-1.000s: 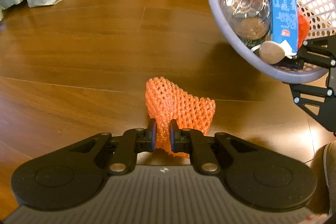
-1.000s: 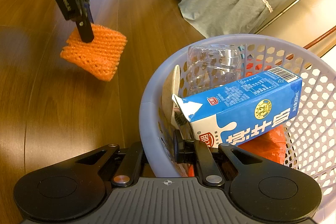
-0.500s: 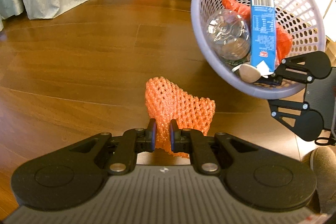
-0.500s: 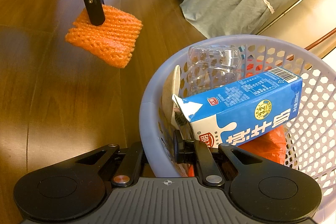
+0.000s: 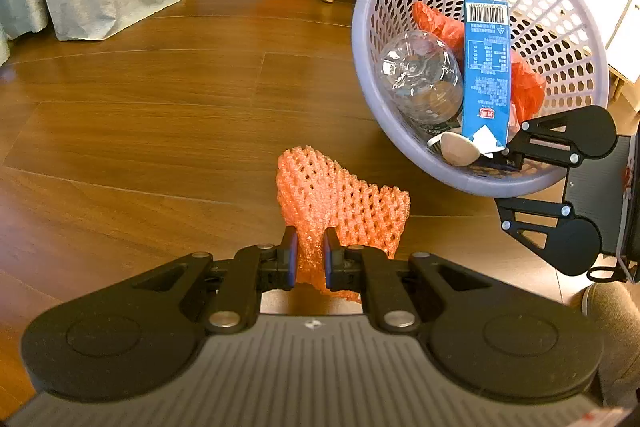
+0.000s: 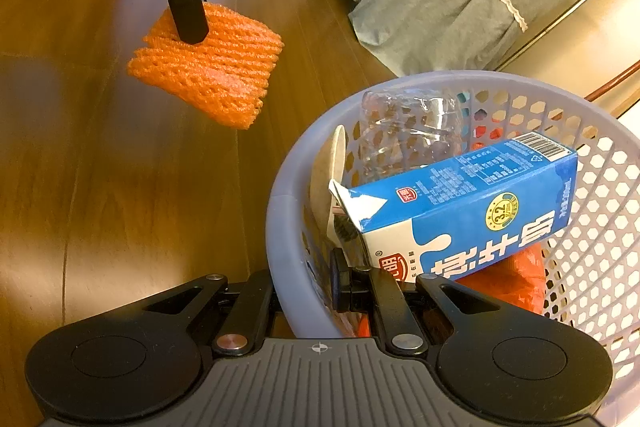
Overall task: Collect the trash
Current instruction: 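Lift the mesh sleeve and carry it over the wastebasket with the left tool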
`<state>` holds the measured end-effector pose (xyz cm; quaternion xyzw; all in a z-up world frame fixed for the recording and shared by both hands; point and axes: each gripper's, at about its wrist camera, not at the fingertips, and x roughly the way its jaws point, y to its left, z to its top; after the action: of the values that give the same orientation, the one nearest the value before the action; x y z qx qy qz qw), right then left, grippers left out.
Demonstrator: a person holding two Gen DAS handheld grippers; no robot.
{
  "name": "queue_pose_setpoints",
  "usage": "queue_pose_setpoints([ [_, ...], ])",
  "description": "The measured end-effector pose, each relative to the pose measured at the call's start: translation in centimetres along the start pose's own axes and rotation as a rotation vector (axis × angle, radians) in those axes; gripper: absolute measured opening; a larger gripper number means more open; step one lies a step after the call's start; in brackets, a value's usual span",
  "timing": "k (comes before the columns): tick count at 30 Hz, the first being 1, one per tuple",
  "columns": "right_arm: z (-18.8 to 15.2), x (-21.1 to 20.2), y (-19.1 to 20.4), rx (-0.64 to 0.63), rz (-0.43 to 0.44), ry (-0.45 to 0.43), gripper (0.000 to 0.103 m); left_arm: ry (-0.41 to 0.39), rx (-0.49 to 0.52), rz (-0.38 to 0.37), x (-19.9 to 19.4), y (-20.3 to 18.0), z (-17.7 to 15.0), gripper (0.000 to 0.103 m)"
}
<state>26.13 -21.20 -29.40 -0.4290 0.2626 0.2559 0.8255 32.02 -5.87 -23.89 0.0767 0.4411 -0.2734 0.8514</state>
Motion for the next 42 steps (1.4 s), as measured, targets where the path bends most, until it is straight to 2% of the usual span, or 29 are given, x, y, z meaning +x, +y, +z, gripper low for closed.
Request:
queue_pose_setpoints([
  [13,0.6,-0.8,0.1,-0.008,0.042,-0.021,0.006,-0.004,-0.01,0.013,-1.5,0.0,0.3,0.009],
  [22,2.0,-2.0,1.0,-0.021,0.111,-0.062,0.006,-0.026,-0.051,0.025,-4.3,0.3,0.6,0.009],
  [31,3.6,-4.5,1.9,-0.032,0.233,-0.113,0.006,-0.021,-0.087,0.041,-8.2,1.0,-0.1,0.009],
  [36,5.0,-6.0,2.1,-0.022,0.306,-0.132,0.005,-0.047,-0.128,0.051,-11.5,1.6,-0.5,0.009],
  [42,6.5,-8.3,3.2,-0.036,0.432,-0.181,0.004,-0.068,-0.148,0.056,-14.4,1.9,0.0,0.009],
])
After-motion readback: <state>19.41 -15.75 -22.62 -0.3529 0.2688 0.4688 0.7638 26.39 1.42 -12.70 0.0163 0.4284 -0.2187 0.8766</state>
